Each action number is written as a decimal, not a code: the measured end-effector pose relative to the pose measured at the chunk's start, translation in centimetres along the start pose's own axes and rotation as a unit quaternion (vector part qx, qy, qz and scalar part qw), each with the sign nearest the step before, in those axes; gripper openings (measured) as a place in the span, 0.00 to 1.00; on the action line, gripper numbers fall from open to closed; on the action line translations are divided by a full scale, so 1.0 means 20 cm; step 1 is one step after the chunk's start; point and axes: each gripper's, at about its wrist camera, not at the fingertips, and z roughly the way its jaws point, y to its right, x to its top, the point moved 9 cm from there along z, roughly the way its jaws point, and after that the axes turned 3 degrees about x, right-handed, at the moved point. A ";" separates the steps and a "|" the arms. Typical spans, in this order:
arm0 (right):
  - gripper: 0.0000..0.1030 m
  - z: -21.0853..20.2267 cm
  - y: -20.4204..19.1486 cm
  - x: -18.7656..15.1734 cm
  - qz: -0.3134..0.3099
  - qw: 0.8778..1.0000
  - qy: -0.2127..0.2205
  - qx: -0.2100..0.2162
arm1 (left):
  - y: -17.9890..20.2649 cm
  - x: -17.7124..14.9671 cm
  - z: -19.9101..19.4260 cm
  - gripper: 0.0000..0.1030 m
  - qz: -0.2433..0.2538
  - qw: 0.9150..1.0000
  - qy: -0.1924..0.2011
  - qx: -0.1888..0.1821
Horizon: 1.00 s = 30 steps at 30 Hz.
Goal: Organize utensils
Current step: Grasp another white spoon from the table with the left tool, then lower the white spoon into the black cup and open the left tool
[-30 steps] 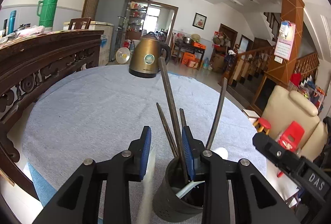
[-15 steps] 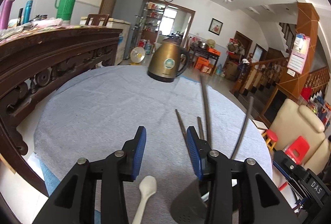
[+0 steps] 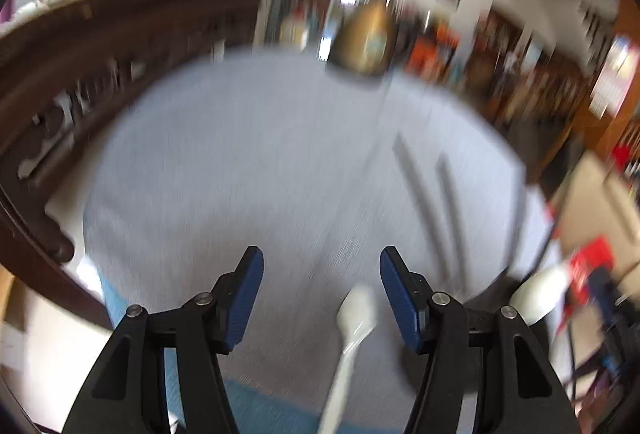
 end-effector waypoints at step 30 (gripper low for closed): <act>0.31 0.03 0.05 -0.04 0.007 1.000 -0.013 -0.014 | 0.04 -0.05 0.23 0.26 0.026 0.994 -0.087 -0.063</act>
